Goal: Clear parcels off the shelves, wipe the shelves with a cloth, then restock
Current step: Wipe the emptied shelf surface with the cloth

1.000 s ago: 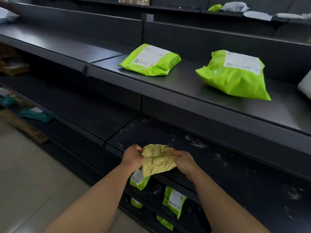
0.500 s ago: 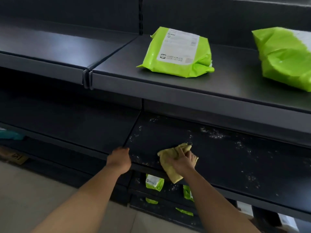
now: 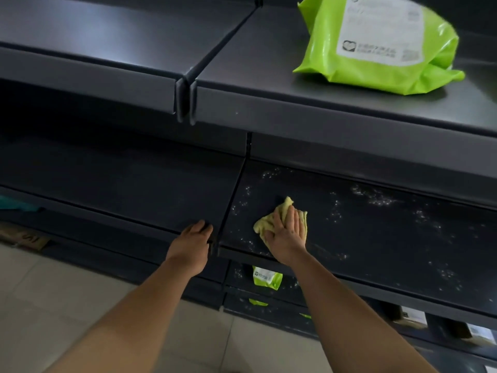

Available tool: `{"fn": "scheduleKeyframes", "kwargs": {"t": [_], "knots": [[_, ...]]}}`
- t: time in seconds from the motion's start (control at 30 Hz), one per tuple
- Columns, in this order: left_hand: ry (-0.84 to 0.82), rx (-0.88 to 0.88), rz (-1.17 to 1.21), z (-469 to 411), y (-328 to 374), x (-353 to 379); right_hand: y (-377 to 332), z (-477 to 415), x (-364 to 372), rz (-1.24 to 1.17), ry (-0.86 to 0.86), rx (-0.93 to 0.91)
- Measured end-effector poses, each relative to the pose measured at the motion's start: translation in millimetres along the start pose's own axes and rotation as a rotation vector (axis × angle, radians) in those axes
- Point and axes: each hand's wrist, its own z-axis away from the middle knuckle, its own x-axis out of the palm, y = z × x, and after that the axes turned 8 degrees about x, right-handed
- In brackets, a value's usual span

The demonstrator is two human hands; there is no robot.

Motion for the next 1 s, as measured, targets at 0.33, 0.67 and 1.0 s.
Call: {"fn": "scheduleKeyframes", "kwargs": {"t": [0.33,0.67,1.0], "knots": [[-0.016,0.018,0.045,-2,-10,-4,-55,12,19,0.025,-0.080,-0.461],[-0.117,0.001,0.012,3,-1,-11,22,46,5,-0.101,0.024,-0.420],[-0.072,-0.010,-0.009,2,6,-10,32,50,-7,-0.091,0.211,-0.325]]}}
